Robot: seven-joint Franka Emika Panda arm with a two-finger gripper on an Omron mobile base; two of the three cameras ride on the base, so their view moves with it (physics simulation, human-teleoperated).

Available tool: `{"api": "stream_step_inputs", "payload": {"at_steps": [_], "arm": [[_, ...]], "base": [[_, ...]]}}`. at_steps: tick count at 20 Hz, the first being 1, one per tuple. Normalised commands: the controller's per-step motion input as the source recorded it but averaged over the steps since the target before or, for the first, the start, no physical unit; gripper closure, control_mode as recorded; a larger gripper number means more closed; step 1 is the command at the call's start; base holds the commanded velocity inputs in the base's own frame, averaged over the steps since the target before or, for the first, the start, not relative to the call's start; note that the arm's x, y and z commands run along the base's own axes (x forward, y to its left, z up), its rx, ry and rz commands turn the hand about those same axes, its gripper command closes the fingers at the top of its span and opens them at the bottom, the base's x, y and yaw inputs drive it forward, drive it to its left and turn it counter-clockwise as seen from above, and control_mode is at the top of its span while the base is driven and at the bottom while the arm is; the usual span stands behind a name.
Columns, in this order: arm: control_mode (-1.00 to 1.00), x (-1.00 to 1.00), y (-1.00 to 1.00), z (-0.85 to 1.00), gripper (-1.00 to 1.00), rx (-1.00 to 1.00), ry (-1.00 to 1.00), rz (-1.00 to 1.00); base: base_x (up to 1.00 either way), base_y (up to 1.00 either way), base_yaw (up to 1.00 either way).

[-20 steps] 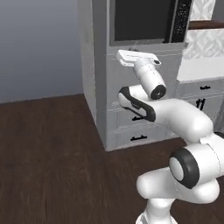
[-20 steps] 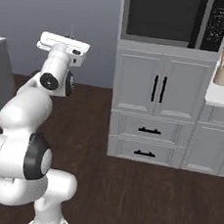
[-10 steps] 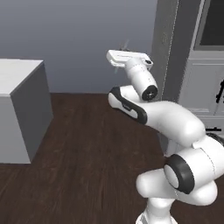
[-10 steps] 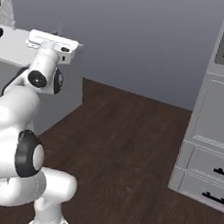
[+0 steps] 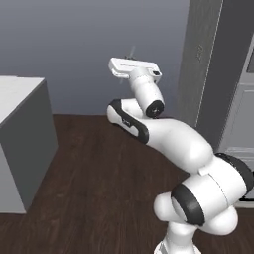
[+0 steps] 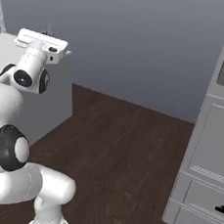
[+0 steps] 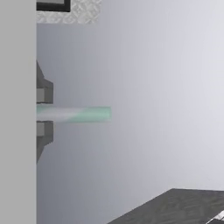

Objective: Take a straw from the drawer in front and place it inside the glass cup on the dining counter.

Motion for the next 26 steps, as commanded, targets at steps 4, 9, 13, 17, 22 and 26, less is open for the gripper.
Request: {"api": "stream_step_inputs", "payload": {"at_steps": [4, 9, 13, 17, 22, 26], "arm": [[1.00, 0.00, 0.00, 0.00, 1.00, 0.00, 0.00, 0.00], [1.00, 0.00, 0.00, 0.00, 1.00, 0.00, 0.00, 0.00], [1.00, 0.00, 0.00, 0.00, 1.00, 0.00, 0.00, 0.00], [1.00, 0.00, 0.00, 0.00, 1.00, 0.00, 0.00, 0.00], [1.00, 0.00, 0.00, 0.00, 1.00, 0.00, 0.00, 0.00], [1.00, 0.00, 0.00, 0.00, 1.00, 0.00, 0.00, 0.00]], "base": [[1.00, 0.07, 0.00], [1.00, 0.26, 0.00], [1.00, 0.46, 0.00], [1.00, 0.54, 0.00], [1.00, 0.39, 0.00], [1.00, 0.01, 0.00]]}}
